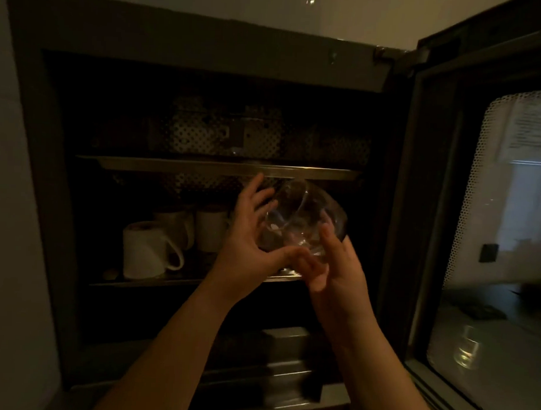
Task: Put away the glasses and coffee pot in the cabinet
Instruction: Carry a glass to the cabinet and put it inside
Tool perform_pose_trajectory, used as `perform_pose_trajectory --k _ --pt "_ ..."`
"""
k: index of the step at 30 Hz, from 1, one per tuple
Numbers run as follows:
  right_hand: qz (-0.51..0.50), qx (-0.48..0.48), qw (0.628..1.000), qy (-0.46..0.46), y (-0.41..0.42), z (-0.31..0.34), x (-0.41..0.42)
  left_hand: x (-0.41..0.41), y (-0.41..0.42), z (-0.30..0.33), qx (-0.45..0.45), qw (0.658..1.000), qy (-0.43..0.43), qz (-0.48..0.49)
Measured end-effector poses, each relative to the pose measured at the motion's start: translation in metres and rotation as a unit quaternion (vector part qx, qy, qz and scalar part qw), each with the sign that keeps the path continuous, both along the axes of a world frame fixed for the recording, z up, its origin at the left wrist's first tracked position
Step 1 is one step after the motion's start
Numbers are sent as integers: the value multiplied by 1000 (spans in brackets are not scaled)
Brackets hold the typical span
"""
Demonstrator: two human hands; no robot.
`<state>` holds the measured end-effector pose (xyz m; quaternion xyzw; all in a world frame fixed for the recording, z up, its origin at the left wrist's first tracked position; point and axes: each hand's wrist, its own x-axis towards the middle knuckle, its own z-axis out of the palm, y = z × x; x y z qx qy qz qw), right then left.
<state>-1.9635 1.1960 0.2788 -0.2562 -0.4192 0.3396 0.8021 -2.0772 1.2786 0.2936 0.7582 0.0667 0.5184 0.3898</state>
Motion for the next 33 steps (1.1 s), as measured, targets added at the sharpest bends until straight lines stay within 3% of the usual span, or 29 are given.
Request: perform_pose_trajectory --k 5,8,11,18,27,33 --pt "-257 39 949 -179 7 19 18 -5 -3 38 124 989 -37 66" --pt "-356 87 889 -274 16 34 27 11 -1 62 203 975 2 87" --pt "-407 125 855 -298 21 52 34 28 4 77 277 952 10 128" --pt "-547 133 732 -383 35 83 63 56 18 97 275 946 -58 161" --pt "-550 149 712 -411 59 102 86 86 40 105 187 965 -103 153" --pt "-527 84 725 -434 66 108 97 98 48 110 171 963 -71 194"
